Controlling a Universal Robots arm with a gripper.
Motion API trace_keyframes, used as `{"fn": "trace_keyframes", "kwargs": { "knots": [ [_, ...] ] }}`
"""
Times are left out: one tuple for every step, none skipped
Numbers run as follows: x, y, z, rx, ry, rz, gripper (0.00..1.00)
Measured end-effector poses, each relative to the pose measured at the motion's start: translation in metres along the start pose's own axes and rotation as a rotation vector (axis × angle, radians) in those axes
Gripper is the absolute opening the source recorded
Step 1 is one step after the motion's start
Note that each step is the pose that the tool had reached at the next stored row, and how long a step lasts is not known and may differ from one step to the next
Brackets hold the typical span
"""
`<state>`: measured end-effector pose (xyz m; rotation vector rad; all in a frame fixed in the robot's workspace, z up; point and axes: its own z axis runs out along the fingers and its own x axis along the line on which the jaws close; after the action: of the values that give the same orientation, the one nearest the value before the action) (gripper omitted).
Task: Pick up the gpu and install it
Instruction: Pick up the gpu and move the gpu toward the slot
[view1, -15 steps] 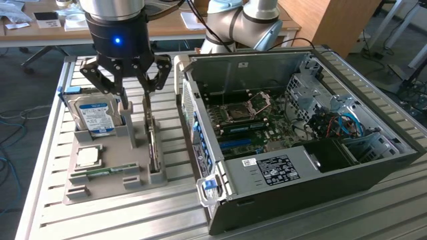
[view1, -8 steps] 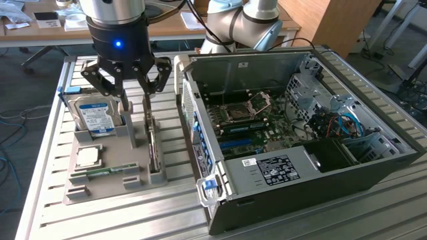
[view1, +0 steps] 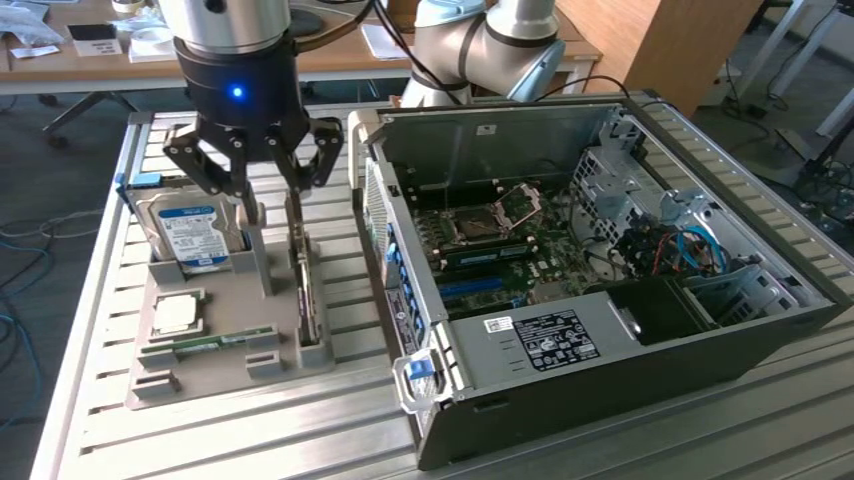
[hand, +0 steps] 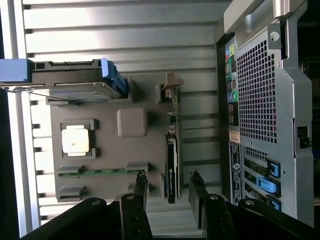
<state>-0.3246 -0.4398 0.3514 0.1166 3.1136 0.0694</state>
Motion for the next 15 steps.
{"fn": "trace_keyframes", "kwargs": {
  "knots": [
    [0.0,0.0,0.0008,0.0001,0.0001,0.0,0.47],
    [0.0,-0.0001,0.0016,0.0001,0.0001,0.0,0.47],
    [0.0,-0.0001,0.0023,0.0001,0.0001,0.0,0.47],
    [0.0,-0.0001,0.003,0.0,0.0001,0.0,0.47],
    [0.0,-0.0002,0.0037,0.0002,0.0001,0.0,0.47],
    [0.0,-0.0002,0.0044,0.0001,0.0001,0.0,0.47],
    [0.0,-0.0002,0.0052,0.0001,0.0001,0.0,0.47],
    [0.0,-0.0003,0.0058,0.0001,0.0001,0.0,0.47],
    [0.0,-0.0003,0.0064,0.0001,0.0002,0.0,0.47],
    [0.0,-0.0003,0.0072,0.0001,0.0001,0.0,0.47],
    [0.0,-0.0004,0.0082,0.0,0.0,0.0,0.47],
    [0.0,-0.0004,0.0093,0.0001,0.0001,0.0,0.47],
    [0.0,-0.0005,0.0105,0.0001,0.0001,0.0,0.47],
    [0.0,-0.0006,0.0117,0.0001,0.0001,0.0,0.47],
    [0.0,-0.0006,0.013,0.0001,-0.0001,0.0,0.47]
  ]
}}
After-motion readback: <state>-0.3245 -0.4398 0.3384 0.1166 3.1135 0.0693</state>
